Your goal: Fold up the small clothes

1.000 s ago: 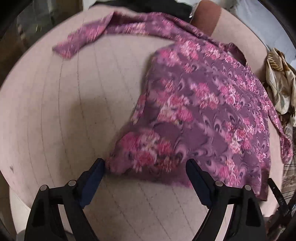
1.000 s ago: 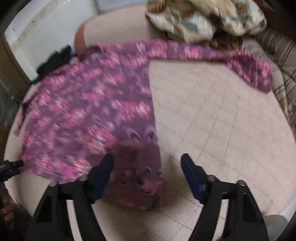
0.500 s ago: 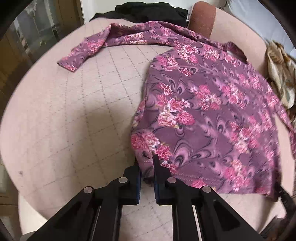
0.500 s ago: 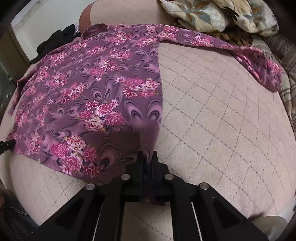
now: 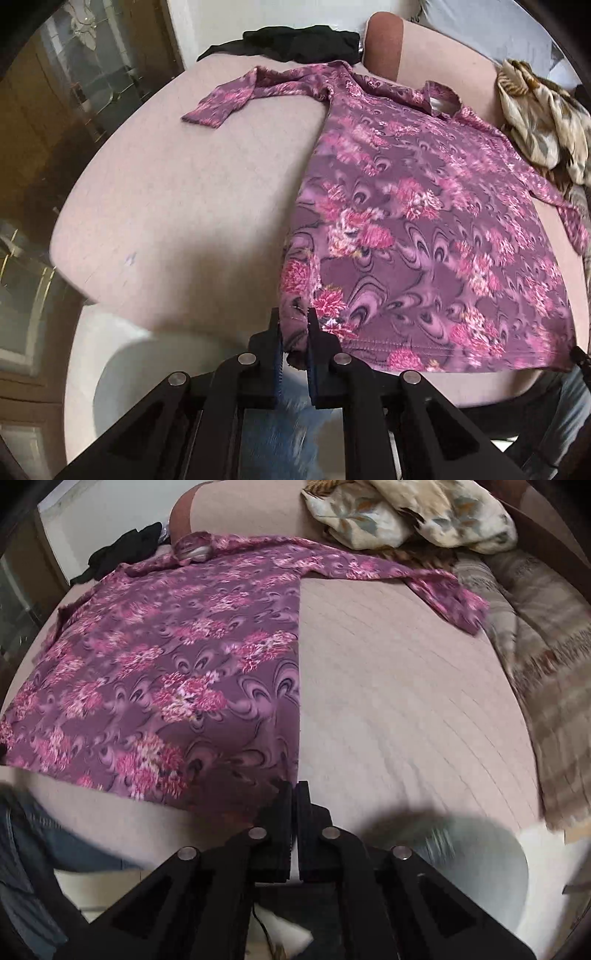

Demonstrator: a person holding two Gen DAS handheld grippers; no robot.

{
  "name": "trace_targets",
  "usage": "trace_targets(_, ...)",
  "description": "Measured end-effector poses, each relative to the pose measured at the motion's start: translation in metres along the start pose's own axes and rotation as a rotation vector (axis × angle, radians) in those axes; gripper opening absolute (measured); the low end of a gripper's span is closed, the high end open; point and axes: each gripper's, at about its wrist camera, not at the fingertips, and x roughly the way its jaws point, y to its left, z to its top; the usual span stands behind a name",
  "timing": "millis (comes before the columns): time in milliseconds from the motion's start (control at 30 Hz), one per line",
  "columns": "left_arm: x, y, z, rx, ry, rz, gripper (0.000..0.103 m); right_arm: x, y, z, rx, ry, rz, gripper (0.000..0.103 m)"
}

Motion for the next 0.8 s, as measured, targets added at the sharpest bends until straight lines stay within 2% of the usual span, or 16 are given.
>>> trace_targets(133, 0.005, 0.0, -0.009, -0.014, 0.033, -0.007, 0.01, -0.004, 0.006, -0.01, -0.025, 0.019, -0.008, 0.002)
trace_targets(200, 0.013, -0.004, -0.009, -0.009, 0.049, 0.022, 0.012, 0.004, 0.006, -0.012, -0.017, 0.038, -0.01, 0.002)
trace_targets(267, 0.02, -0.014, -0.011, 0.039, 0.06, 0.07, 0.017, 0.014, 0.003, -0.016, 0.019, 0.059, -0.013, 0.002)
trace_targets(300, 0.019, -0.018, -0.013, 0.061, 0.052, 0.084, 0.02, 0.021, -0.002, -0.016, 0.052, 0.084, 0.024, 0.002)
trace_targets(367, 0.016, -0.022, -0.016, 0.088, 0.043, 0.084, 0.028, 0.018, -0.008, -0.019, 0.093, 0.071, 0.074, 0.004)
trace_targets(433, 0.001, -0.021, -0.02, 0.078, -0.011, 0.09, 0.046, -0.002, -0.014, -0.018, 0.131, -0.011, 0.08, 0.021)
trace_targets(467, -0.009, -0.02, -0.02, 0.071, -0.054, 0.086, 0.049, -0.012, -0.017, -0.017, 0.137, -0.051, 0.104, 0.038)
trace_targets(500, -0.022, -0.021, -0.017, 0.069, -0.107, 0.075, 0.061, -0.028, -0.021, -0.013, 0.153, -0.12, 0.144, 0.055)
trace_targets(567, -0.05, -0.031, -0.011, 0.072, -0.216, 0.03, 0.08, -0.047, -0.026, -0.005, 0.169, -0.207, 0.175, 0.072)
trace_targets(600, -0.058, -0.036, -0.008, 0.072, -0.25, 0.011, 0.091, -0.058, -0.027, 0.001, 0.178, -0.255, 0.19, 0.075)
trace_targets(633, -0.068, -0.044, -0.003, 0.072, -0.286, -0.013, 0.095, -0.067, -0.03, 0.008, 0.194, -0.302, 0.2, 0.077)
trace_targets(700, -0.082, -0.062, 0.006, 0.088, -0.324, -0.077, 0.096, -0.076, -0.035, 0.023, 0.224, -0.357, 0.221, 0.087)
trace_targets(800, -0.09, -0.095, 0.025, 0.119, -0.317, -0.212, 0.096, -0.085, -0.045, 0.048, 0.281, -0.424, 0.263, 0.088)
